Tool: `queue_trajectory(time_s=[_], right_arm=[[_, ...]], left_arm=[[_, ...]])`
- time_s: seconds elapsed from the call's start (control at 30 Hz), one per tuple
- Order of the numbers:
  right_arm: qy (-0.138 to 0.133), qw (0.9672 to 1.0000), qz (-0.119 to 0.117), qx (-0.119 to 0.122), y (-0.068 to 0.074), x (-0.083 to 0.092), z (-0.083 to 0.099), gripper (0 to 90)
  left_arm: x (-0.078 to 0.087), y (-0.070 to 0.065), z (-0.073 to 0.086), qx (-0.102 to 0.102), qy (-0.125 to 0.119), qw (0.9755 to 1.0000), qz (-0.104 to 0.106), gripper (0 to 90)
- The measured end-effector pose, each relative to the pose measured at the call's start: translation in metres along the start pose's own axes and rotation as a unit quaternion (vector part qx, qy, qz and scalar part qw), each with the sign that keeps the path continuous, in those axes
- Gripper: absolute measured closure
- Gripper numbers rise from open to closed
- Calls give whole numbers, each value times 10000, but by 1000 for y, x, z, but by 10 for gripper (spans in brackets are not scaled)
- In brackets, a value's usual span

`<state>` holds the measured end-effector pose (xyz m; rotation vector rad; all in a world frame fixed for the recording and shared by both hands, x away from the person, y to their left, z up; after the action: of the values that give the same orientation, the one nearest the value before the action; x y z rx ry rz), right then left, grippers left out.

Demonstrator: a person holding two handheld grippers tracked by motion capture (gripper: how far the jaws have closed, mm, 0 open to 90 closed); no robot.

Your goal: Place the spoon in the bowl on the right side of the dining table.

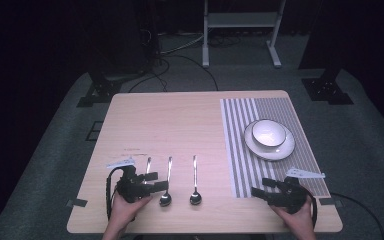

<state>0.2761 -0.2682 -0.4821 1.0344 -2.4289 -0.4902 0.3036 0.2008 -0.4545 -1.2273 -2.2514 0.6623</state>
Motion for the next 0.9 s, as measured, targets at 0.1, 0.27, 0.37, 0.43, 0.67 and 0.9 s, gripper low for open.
queue_trajectory(time_s=[0.1, 0.27, 0.37, 0.43, 0.67, 0.9], right_arm=[[20, 10000, 5, -13, 0, -1, 0, 180], [59, 10000, -13, 10, 1, -3, -2, 180], [75, 10000, -18, 19, 1, -4, -3, 180], [99, 9999, -18, 2, 1, -4, -4, 180], [153, 9999, -8, 62, 1, -9, -11, 180], [188, 9998, -18, 106, 3, -19, -19, 181]], left_arm=[[-3, 0, 1, -16, 56, 10000, 20, 7], [-6, -3, 3, -41, 107, 9999, 43, 7], [-7, -4, 4, -45, 140, 9999, 37, 7], [-9, -6, 5, -69, 193, 9998, 54, 8], [-15, -10, 6, -52, 254, 9996, 128, 7], [-21, -14, 8, -46, 363, 9991, 225, 7]])
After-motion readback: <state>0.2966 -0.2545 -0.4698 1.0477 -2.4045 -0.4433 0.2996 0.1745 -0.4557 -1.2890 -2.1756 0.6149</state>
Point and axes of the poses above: each handheld gripper's, and its own axes: x roughly backward along the jaws, z roughly out of its underside, y roughly to its left, the point moved 1 cm from there along -x, roughly forward along the jaws, and after that the axes turned 12 degrees about -y, right-handed, at the moved point
